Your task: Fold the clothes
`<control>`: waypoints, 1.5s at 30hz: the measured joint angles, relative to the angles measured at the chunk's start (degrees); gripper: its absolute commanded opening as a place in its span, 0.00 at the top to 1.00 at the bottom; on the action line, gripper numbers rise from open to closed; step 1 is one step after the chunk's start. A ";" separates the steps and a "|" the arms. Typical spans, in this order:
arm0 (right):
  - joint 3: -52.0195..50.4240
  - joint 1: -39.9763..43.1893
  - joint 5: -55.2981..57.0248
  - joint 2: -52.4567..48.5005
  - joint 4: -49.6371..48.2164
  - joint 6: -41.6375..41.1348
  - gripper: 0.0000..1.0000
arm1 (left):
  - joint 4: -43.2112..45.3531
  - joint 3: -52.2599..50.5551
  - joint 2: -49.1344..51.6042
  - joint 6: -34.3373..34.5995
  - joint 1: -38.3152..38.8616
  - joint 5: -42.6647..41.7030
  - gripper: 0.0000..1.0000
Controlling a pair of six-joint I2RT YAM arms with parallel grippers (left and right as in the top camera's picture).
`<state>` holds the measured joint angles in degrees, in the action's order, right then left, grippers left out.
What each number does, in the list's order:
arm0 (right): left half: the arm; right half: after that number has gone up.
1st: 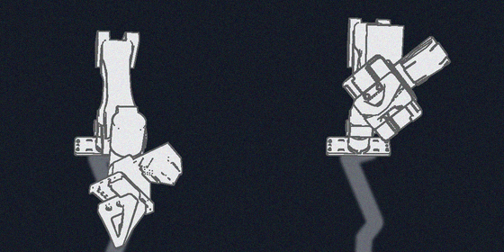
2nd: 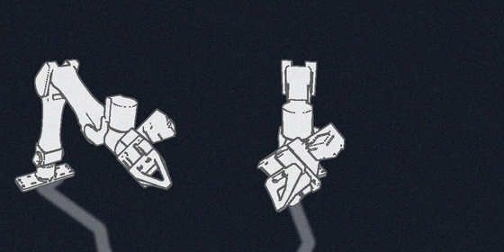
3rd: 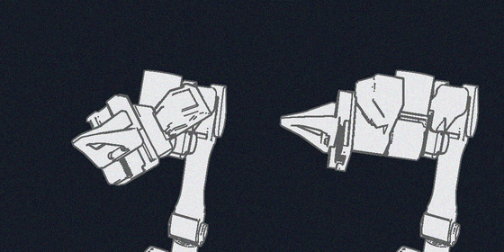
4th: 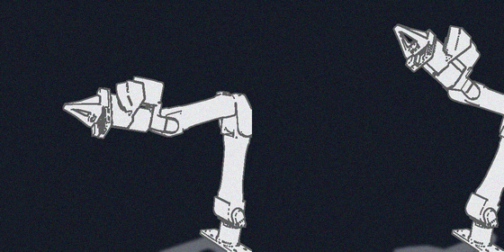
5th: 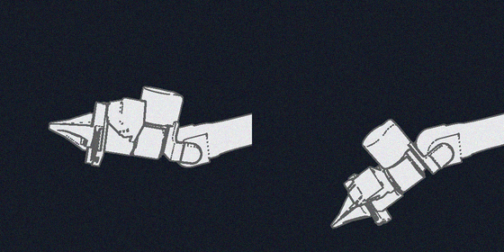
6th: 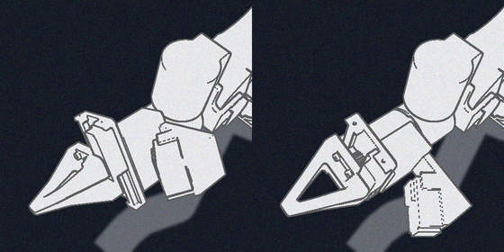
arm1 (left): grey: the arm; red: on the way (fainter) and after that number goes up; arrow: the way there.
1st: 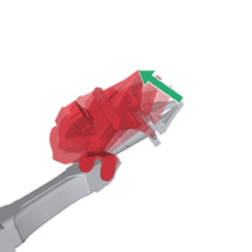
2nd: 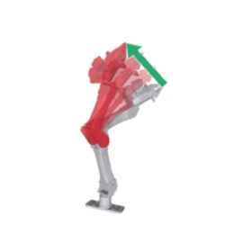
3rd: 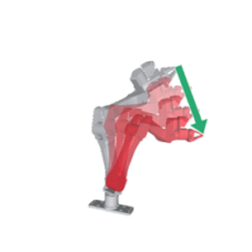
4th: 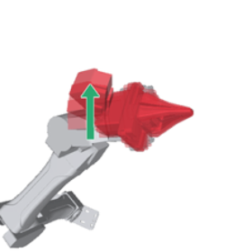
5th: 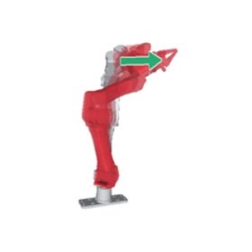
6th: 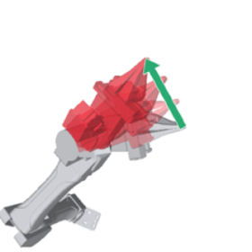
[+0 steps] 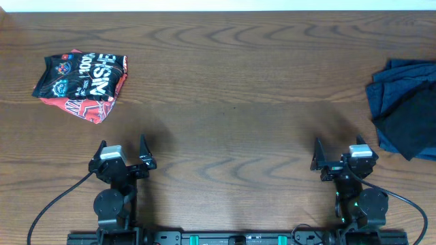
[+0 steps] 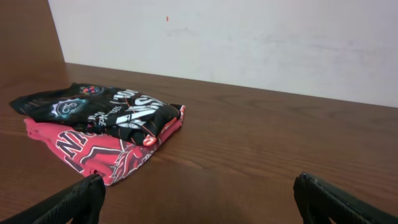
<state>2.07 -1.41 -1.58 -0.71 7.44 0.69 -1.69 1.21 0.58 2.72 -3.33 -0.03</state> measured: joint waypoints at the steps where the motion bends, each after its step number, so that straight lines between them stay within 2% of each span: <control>1: 0.00 0.00 0.00 0.00 0.00 0.00 0.01 | 0.00 0.00 0.00 0.00 0.00 0.00 0.02; 27: 0.00 0.00 0.00 -2.91 -0.02 0.00 0.01 | -0.02 0.00 0.02 0.00 0.00 0.00 0.02; 34: 0.00 0.00 0.00 -8.46 -1.29 -0.55 0.01 | -0.39 0.15 0.09 1.49 0.00 -0.07 0.02; 38: 0.50 0.00 0.00 -12.66 -1.88 -1.55 0.01 | -4.37 2.08 1.38 3.26 0.00 -0.66 0.02; 45: 9.05 0.02 0.00 -24.46 -1.81 -1.95 0.01 | -7.72 9.46 12.46 4.72 0.00 -0.63 0.02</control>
<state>11.11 -1.39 -1.58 -25.17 5.63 -1.26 -9.41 10.68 13.04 7.44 -3.33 -0.67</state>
